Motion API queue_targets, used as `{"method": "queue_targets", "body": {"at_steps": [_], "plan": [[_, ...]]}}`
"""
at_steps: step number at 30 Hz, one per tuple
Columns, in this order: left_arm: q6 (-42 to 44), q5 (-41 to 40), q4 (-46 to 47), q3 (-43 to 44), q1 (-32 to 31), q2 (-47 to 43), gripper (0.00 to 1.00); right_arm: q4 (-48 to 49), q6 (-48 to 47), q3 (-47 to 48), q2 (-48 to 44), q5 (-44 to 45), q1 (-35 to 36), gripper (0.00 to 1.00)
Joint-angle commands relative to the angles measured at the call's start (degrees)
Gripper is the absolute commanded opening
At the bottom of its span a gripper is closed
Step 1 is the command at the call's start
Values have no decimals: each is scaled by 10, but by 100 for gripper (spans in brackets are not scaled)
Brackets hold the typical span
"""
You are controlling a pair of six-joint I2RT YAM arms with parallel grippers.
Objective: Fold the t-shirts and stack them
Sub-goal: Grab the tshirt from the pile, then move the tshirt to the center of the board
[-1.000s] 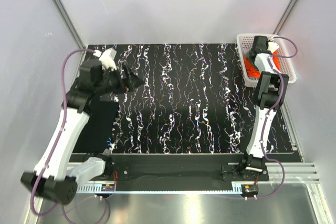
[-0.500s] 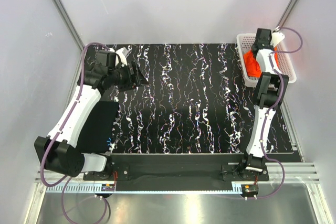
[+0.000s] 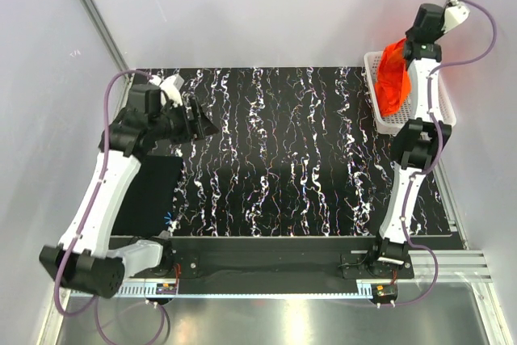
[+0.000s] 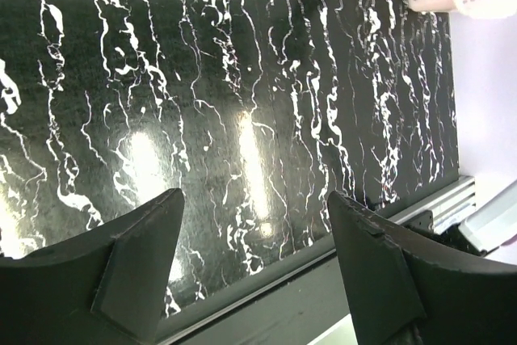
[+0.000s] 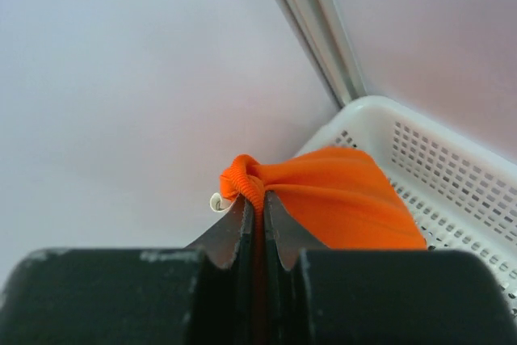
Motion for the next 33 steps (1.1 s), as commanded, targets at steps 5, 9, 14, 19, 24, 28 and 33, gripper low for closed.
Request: {"method": "queue_targets", "body": {"at_steps": [5,9,14,19,24,28,33], "plan": [[23,5,-36,-42,7,-143,77,28,8,32,-181,-93,21,0],[9,11,-41,-76,7,-208,78,27,-13,57,-259,-146,53,0],[-13,23,-40,-98,7,-262,79,28,18,81,-328,-229,79,0],[-33,13,-33,-84,7,-291,95,33,92,29,-414,-330,97,0],[-71,66,-2,-75,6,-290,97,28,192,-154,-544,-437,100,2],[-94,88,26,-72,7,-277,98,28,260,-417,-629,-566,100,15],[-127,89,57,-59,4,-203,91,29,248,-706,-694,-695,127,43]]}}
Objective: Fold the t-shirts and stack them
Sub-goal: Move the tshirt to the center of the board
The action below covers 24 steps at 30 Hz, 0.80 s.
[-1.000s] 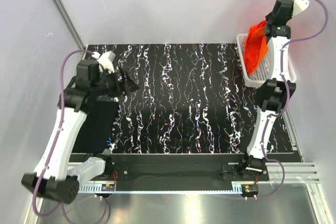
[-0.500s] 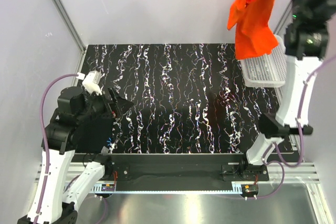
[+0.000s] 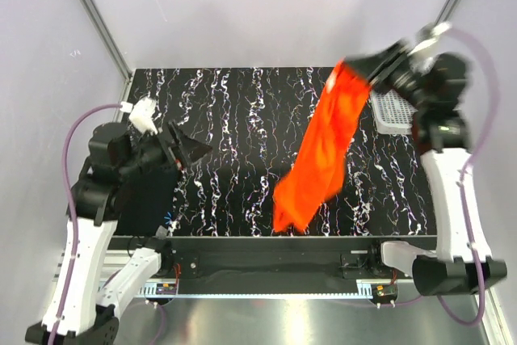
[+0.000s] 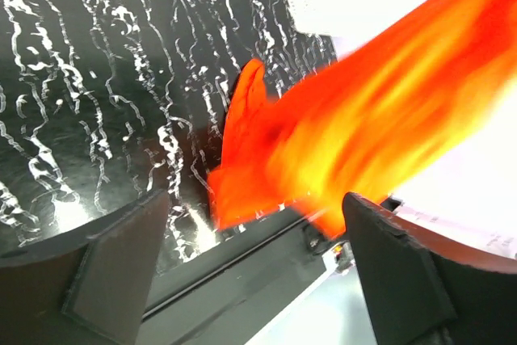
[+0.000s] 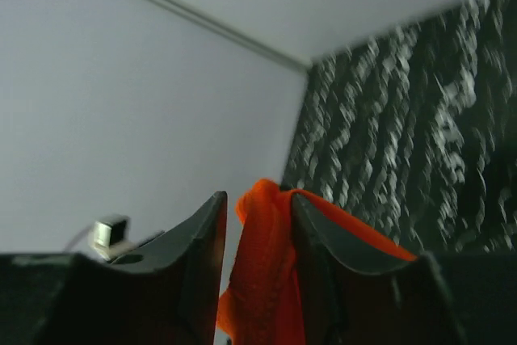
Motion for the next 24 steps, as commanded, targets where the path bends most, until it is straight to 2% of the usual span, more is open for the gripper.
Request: {"method": "queue_targets", "body": {"at_steps": [1,3,4,5,8,11,13,15,16,17,20,24], "plan": [[-38,14,60,30,-7,63,90,-33,-9,-199,4,-123,21,46],[-46,-31,62,49,-57,125,89,-42,-40,-245,-1,-93,45,57],[-44,-51,62,75,-86,149,89,-41,-49,-280,2,-98,46,58],[-38,-100,62,87,-148,173,89,-47,-56,-294,6,-102,46,59],[-35,-133,63,130,-222,287,89,-113,-132,-308,10,-77,50,60],[-23,-114,65,149,-258,379,86,-164,-171,-323,-4,-44,56,64],[-13,-117,66,146,-272,429,86,-164,-172,-362,-20,-42,56,66],[0,-119,73,139,-284,458,84,-165,-185,-379,-12,-47,56,65],[3,-115,79,133,-290,469,82,-167,-187,-390,-6,-44,55,61],[7,-114,92,128,-294,489,77,-177,-188,-392,-1,-40,56,59],[-4,-98,144,110,-314,519,72,-163,-190,-401,2,-21,56,58],[-15,-89,180,114,-334,561,70,-136,-228,-406,31,31,56,57]]}}
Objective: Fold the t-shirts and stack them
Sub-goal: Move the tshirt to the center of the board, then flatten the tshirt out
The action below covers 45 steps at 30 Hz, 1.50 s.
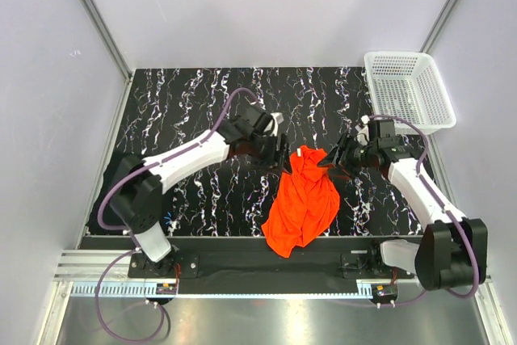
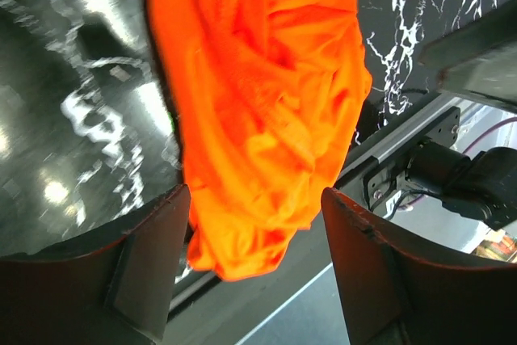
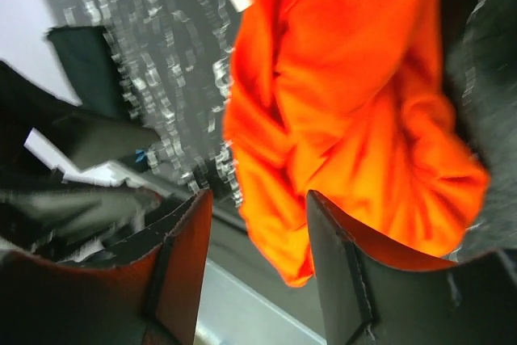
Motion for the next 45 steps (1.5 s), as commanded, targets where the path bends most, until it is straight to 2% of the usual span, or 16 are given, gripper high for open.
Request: {"method": "queue_targets", "body": {"at_steps": [1,8,16,19,23,24,26,27,29,30,32,35,40,45], "plan": [[-2,17,70,16,-19,25,70,26,-52,14,28,43,4,57],[-19,53,77,38,-22,101,63,36,-94,29,112,81,-1,53],[-7,44,79,51,-23,148,55,71,-126,57,174,99,-10,50],[-6,43,79,54,-22,158,46,84,-127,72,195,93,-16,50],[-3,39,78,58,-20,157,28,92,-122,101,239,70,-18,49],[-2,39,78,59,-19,153,19,94,-116,106,247,57,-18,45],[-1,38,77,59,-11,146,8,99,-108,118,266,44,-18,36],[0,38,75,57,-6,134,0,99,-102,124,271,43,-18,23],[8,29,67,53,3,116,0,97,-97,127,278,45,-18,14],[12,23,64,49,7,106,0,99,-94,128,278,50,-18,4],[27,12,51,43,17,67,0,99,-87,128,267,72,-19,0],[48,-1,33,31,29,10,0,95,-73,127,227,114,-19,0],[83,3,-22,50,34,-66,0,80,-77,144,115,259,-19,0],[60,90,-29,107,25,-142,0,73,-131,201,-41,392,-18,0]]}}
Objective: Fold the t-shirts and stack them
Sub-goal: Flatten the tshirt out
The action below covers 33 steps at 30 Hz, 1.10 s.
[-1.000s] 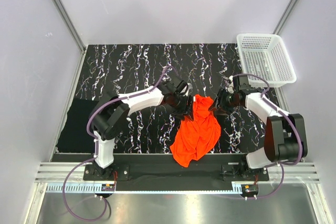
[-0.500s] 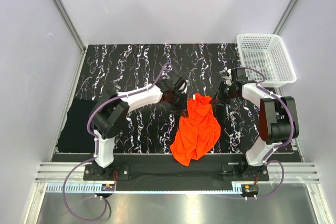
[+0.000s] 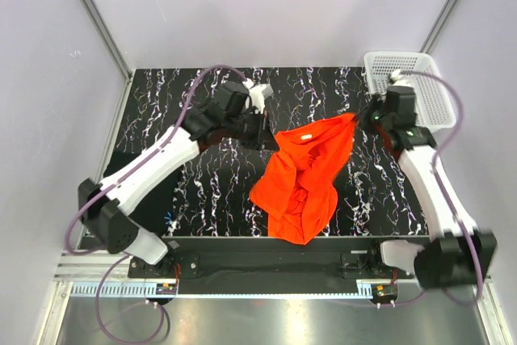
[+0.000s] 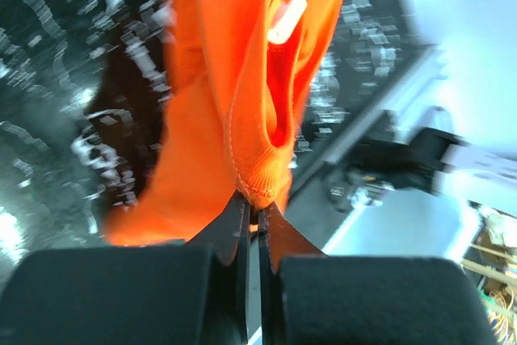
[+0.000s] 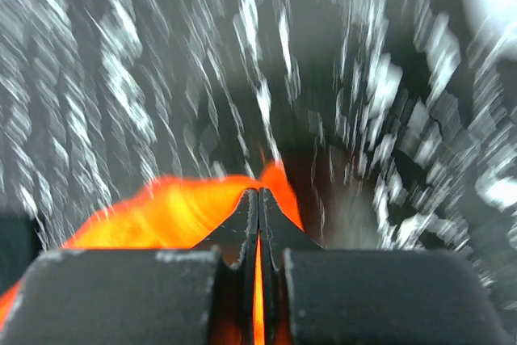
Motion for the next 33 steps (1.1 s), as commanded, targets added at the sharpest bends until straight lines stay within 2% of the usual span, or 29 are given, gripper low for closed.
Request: {"method": "queue_targets", "body": {"at_steps": [1,2,5,14,20,24,27,30,31,32,33], "plan": [[2,71,-3,68,-15,-51,0,14,-44,70,-109,141,-2,0],[5,78,-3,80,-20,-59,0,15,-53,80,-147,177,-1,0],[31,97,-3,150,-47,-93,0,14,-87,136,-200,213,-2,0],[38,144,23,257,-78,-121,0,55,-164,250,-293,264,-1,0],[25,167,38,312,-100,-99,0,82,-189,352,-254,274,-1,0],[24,161,37,298,-102,-101,0,144,-200,396,-201,264,-2,0],[28,123,22,275,-102,-112,0,181,-197,426,-149,242,-1,0],[42,26,-31,250,-91,-127,0,228,-175,440,-82,189,-2,0],[46,-30,-45,238,-83,-133,0,234,-165,444,-38,149,-1,0],[45,-57,-53,198,-70,-143,0,240,-138,455,-13,126,-1,0],[13,-148,-85,93,12,-179,0,264,-69,469,87,29,3,0]]}}
